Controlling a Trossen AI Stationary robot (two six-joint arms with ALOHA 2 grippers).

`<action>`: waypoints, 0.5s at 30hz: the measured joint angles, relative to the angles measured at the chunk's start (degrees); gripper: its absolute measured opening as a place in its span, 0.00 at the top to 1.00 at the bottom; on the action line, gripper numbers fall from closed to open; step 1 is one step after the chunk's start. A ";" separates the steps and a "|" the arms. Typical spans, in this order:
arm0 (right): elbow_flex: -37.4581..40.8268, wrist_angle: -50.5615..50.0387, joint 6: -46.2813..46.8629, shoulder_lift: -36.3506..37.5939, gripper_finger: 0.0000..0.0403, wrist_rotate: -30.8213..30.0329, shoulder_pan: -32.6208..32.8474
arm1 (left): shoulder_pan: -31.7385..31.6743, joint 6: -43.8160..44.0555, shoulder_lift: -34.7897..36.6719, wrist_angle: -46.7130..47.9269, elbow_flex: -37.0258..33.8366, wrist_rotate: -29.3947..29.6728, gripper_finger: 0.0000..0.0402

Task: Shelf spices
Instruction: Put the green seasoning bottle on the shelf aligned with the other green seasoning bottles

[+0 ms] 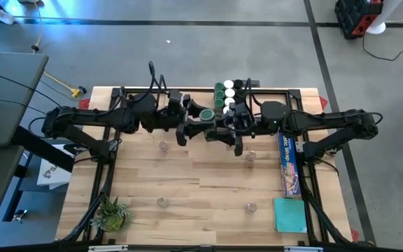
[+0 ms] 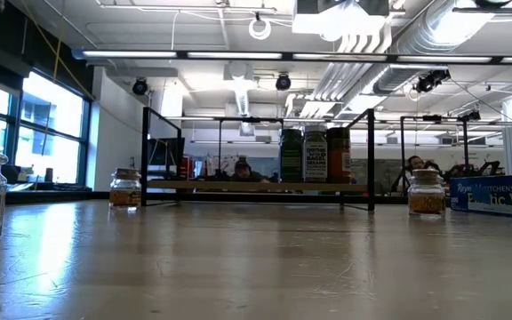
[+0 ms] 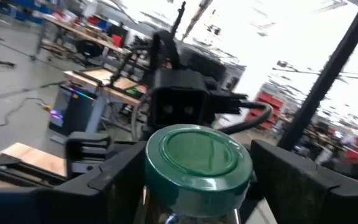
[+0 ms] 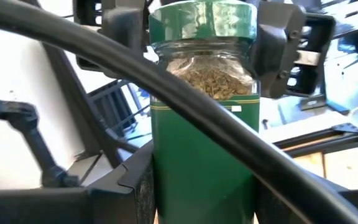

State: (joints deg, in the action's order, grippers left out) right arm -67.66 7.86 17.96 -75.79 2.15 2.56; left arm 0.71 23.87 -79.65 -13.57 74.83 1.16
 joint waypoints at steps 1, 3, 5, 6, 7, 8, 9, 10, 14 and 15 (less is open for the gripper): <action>0.00 0.13 0.00 0.00 0.55 -0.93 0.25 | 0.00 -0.27 0.07 -0.07 0.00 0.92 0.30; 0.00 0.59 -0.34 0.00 0.55 -2.20 0.77 | 0.12 -1.14 0.29 -0.12 0.02 2.12 0.31; 0.00 1.00 -0.43 0.00 0.55 -3.39 1.25 | 0.42 -1.98 0.39 -0.17 0.02 3.47 0.32; 0.03 1.48 -0.43 0.00 0.55 -3.71 1.41 | 0.51 -2.46 0.43 -0.33 0.02 4.31 0.32; 0.41 2.88 -0.44 -0.03 0.55 -3.70 1.55 | 0.57 -2.96 0.43 -0.54 0.02 5.05 0.32; 1.24 5.10 -0.33 -0.03 0.55 -3.74 1.65 | 0.59 -3.00 0.45 -0.79 0.02 5.25 0.32; 2.38 7.88 0.20 -0.03 0.55 -3.88 1.65 | 0.59 -3.00 0.45 -1.19 0.02 5.21 0.32; 3.59 10.64 1.04 -0.03 0.55 -3.92 1.65 | 0.57 -3.03 0.45 -1.36 0.02 5.21 0.32; 7.85 19.33 4.15 -0.03 0.55 -3.72 1.69 | 0.52 -3.77 0.45 -1.41 0.02 5.41 0.32; 8.36 20.28 4.33 -0.03 0.55 -3.73 1.69 | 0.52 -4.03 0.45 -1.61 0.02 5.40 0.32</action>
State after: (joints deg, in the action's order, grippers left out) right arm -59.30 28.14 22.29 -75.81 -1.57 4.25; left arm 1.23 19.83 -79.20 -15.18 74.85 6.57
